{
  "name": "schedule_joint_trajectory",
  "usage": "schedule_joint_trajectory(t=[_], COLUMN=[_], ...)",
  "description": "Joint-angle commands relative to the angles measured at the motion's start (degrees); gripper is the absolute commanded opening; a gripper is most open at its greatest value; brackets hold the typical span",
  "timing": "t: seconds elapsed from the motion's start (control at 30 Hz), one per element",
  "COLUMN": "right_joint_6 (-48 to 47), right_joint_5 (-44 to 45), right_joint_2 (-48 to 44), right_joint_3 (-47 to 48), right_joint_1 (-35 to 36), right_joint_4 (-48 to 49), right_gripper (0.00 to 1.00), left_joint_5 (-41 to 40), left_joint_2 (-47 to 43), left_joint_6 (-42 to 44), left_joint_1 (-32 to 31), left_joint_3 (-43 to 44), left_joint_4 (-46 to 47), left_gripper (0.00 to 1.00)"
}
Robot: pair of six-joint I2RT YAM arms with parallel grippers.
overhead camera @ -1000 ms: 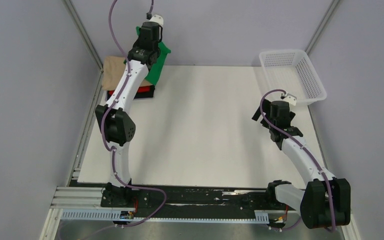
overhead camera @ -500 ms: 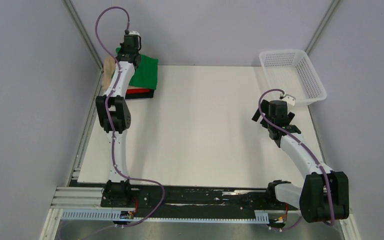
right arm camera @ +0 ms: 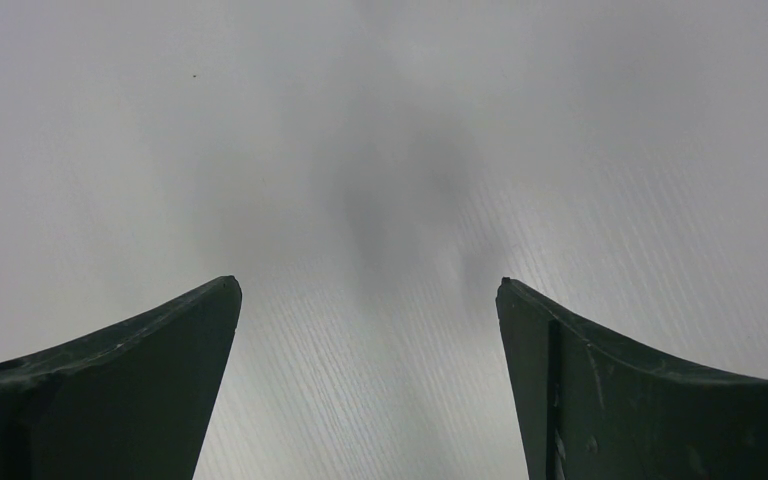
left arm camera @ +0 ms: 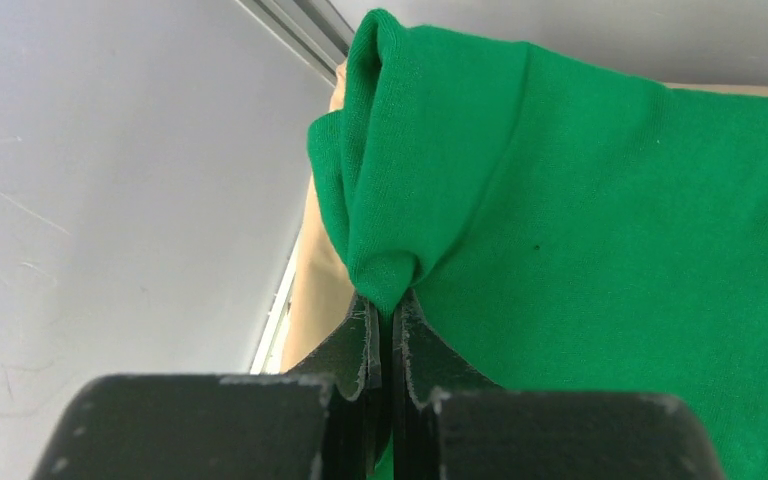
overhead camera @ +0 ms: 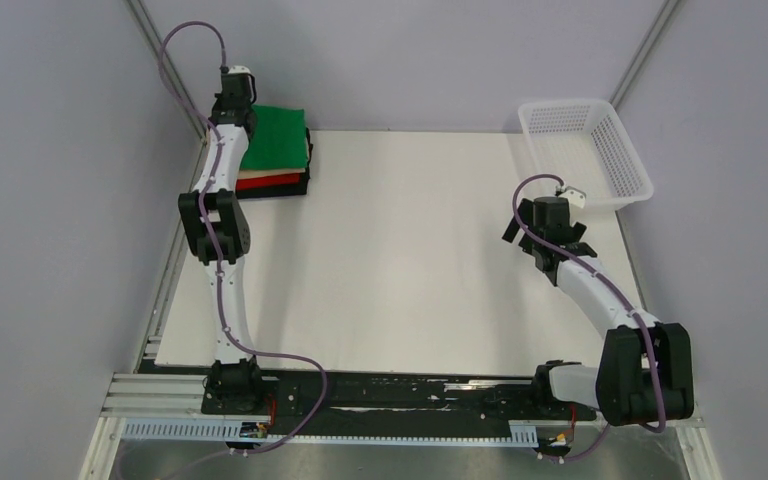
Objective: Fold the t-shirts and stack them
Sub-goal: Put the neatly folded tshirt into the corner of the board with the left arm
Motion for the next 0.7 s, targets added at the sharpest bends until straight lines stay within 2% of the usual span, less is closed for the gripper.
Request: schedule_joint_trajectory(t=[0.0, 0.2, 0.27, 0.3, 0.33, 0.37, 0.4, 0.47, 0.57, 0.67], right_joint_6=[-0.9, -1.1, -1.0, -1.0, -1.1, -1.1, -1.1, -1.1, -1.0, -0.9], right_joint_5=[1.5, 1.6, 1.5, 1.4, 1.4, 1.4, 1.4, 1.2, 1.2, 0.3], right_joint_2=[0.9, 1.4, 1.6, 1.8, 1.9, 2.0, 2.1, 2.1, 1.6, 0.8], right_joint_3=[2.8, 3.2, 3.3, 3.4, 3.5, 3.6, 3.7, 4.0, 4.2, 4.3], right_joint_1=[-0.1, -0.2, -0.2, -0.1, -0.1, -0.2, -0.1, -0.1, -0.1, -0.1], right_joint_4=[-0.5, -0.9, -0.9, -1.0, -1.0, -1.1, -1.2, -1.4, -1.6, -1.8], right_gripper=[1.0, 1.0, 1.0, 1.0, 1.0, 1.0, 1.0, 1.0, 1.0, 1.0], left_joint_5=[-0.2, -0.9, -0.6, -0.4, -0.6, -1.7, -2.4, -4.2, -5.1, -2.3], left_joint_2=[-0.7, 0.1, 1.1, 1.9, 2.6, 2.9, 3.4, 3.2, 1.3, -3.9], left_joint_6=[-0.7, 0.5, 1.3, 1.5, 1.7, 1.7, 1.4, 0.4, -3.1, -6.0], left_joint_1=[2.1, 3.0, 3.0, 3.0, 3.0, 3.0, 3.0, 3.0, 2.8, 2.4], left_joint_3=[2.4, 3.2, 4.6, 5.7, 6.8, 7.3, 8.1, 8.8, 8.3, 4.4], left_joint_4=[4.2, 5.3, 5.2, 5.1, 5.2, 5.3, 5.5, 5.2, 4.0, 2.8], left_gripper=[0.0, 0.02, 0.13, 0.35, 0.48, 0.74, 0.93, 0.99, 1.0, 1.0])
